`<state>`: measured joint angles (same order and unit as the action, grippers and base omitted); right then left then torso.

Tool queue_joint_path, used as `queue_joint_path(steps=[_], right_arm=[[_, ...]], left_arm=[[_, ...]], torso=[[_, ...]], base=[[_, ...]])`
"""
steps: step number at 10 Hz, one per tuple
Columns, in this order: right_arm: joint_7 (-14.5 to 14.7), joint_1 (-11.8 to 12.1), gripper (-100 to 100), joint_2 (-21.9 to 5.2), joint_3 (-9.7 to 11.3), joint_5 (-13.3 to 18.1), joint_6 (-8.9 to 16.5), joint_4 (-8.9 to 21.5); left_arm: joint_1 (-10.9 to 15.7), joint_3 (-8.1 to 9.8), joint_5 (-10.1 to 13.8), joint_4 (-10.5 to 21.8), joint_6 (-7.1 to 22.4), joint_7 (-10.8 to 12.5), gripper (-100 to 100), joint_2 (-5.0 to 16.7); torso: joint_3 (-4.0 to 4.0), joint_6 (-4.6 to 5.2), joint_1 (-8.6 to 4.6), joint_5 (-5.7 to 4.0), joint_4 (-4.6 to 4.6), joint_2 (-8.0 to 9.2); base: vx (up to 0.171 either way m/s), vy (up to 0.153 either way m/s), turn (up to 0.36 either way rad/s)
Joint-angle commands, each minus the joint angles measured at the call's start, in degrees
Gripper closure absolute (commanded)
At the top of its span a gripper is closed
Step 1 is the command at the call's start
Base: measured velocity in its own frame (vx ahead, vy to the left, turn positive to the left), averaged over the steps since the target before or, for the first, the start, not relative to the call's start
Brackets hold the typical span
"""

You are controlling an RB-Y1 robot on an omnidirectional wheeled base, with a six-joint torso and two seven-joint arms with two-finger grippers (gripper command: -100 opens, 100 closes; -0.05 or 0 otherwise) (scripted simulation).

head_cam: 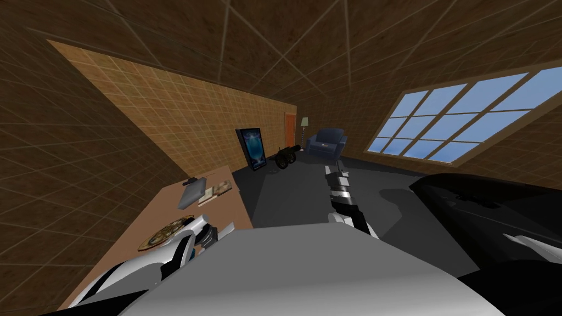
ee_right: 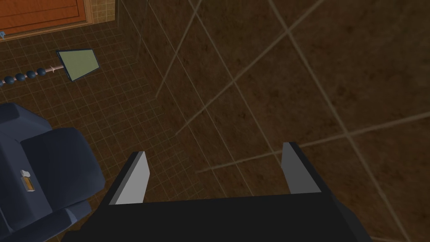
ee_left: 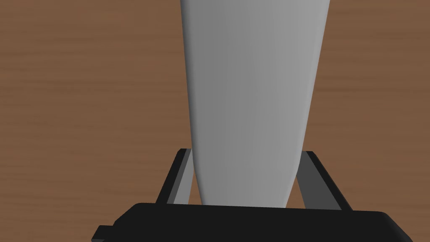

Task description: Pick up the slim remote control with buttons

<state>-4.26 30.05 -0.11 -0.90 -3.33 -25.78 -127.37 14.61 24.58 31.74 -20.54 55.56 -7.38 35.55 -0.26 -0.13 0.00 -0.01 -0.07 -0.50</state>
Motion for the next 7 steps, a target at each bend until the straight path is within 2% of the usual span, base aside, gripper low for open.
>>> queue_joint_path(steps=[1,3,6,7], right_arm=[[0.0,0.0,0,0.0,0.0,0.0,0.0,0.0],[0.0,0.0,0,0.0,0.0,0.0,0.0,0.0],[0.0,0.0,0,0.0,0.0,0.0,0.0,0.0],[0.0,0.0,0,0.0,0.0,0.0,0.0,0.0]], left_arm=[[-1.0,1.02,0.5,-0.8,1.2,-2.2,100,1.0],[-1.0,1.02,0.5,-0.8,1.2,-2.2,100,1.0],[-1.6,2.45,1.2,-0.2,2.0,-5.9,100,2.6],[-1.6,2.45,1.2,-0.2,2.0,-5.9,100,2.6]], torso=[[0.00,0.00,0.00,0.00,0.00,0.00],[0.00,0.00,-0.07,-0.02,-0.01,0.01],[0.10,-0.02,0.06,-0.03,0.03,0.16],[0.08,-0.03,-0.01,-0.05,0.03,0.12]], base=[[0.094,-0.079,0.095],[0.045,-0.048,0.026],[0.042,-0.041,0.067],[0.051,-0.041,0.039]])
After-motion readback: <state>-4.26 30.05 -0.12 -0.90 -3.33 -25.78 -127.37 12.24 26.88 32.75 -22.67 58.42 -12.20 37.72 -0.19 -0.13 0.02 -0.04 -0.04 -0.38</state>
